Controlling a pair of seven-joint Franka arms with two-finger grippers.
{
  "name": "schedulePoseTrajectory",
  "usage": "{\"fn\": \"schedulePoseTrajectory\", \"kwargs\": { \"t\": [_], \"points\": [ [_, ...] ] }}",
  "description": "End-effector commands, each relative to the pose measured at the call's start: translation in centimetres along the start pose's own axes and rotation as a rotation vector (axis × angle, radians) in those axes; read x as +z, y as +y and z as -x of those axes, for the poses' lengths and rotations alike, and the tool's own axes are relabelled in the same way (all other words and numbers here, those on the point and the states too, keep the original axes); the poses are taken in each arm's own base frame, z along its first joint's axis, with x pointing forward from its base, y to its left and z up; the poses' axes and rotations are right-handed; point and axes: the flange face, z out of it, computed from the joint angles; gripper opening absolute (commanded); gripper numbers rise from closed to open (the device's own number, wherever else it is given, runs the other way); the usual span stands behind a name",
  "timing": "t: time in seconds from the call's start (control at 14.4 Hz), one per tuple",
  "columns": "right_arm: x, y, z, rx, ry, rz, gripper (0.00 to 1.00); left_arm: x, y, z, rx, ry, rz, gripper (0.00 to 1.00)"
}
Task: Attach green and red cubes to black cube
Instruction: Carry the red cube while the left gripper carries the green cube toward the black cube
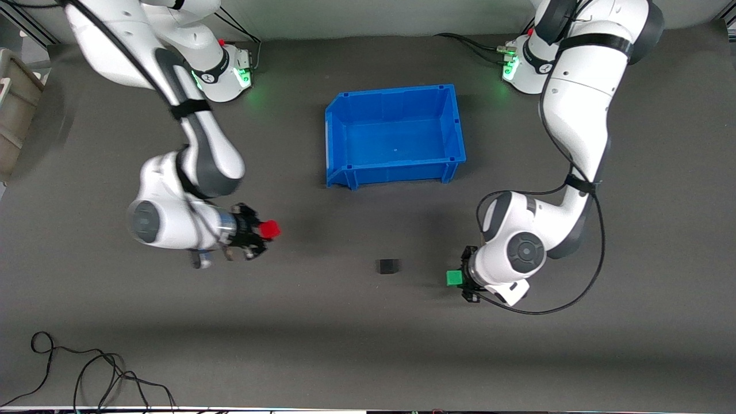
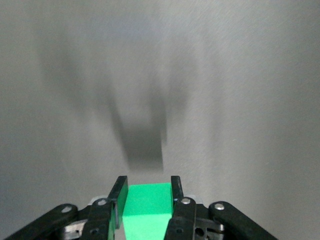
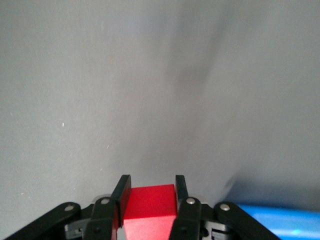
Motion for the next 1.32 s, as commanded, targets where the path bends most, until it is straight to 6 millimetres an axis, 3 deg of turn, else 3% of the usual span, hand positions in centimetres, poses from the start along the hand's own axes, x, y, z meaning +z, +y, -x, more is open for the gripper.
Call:
{"fn": "schedulePoseTrajectory", "kwargs": {
  "t": [0.0,0.14,0.28,0.49,0.7,0.83,1.25],
  "points": [
    [2.7,-2.9,4.5,0.123,0.006,-0.028,0.00,0.9,-0.5,1.9,-0.046,0.008,-0.002,0.00],
    [5.2,-4.5,6.2,0.204,0.018,-0.027,0.00,1.6,-1.1,3.4,-0.037,0.001,0.006,0.00],
    [7.4,-4.5,8.9,0.238,0.027,-0.030,0.00,1.6,-1.1,4.2,-0.045,-0.010,0.032,0.00],
    [8.7,-5.0,11.2,0.284,0.010,-0.113,0.00,2.3,-1.7,5.5,-0.028,-0.015,0.039,0.00],
    [9.3,-6.1,12.0,0.362,-0.014,-0.178,0.00,2.6,-2.5,7.2,-0.058,-0.018,0.038,0.00],
    [11.1,-6.6,15.0,0.365,-0.006,-0.202,0.00,2.8,-2.7,8.6,-0.057,-0.043,0.085,0.00],
    [14.2,-8.2,14.5,0.405,0.035,-0.251,0.00,5.0,-3.2,9.2,-0.053,-0.048,0.089,0.00]
  ]
}}
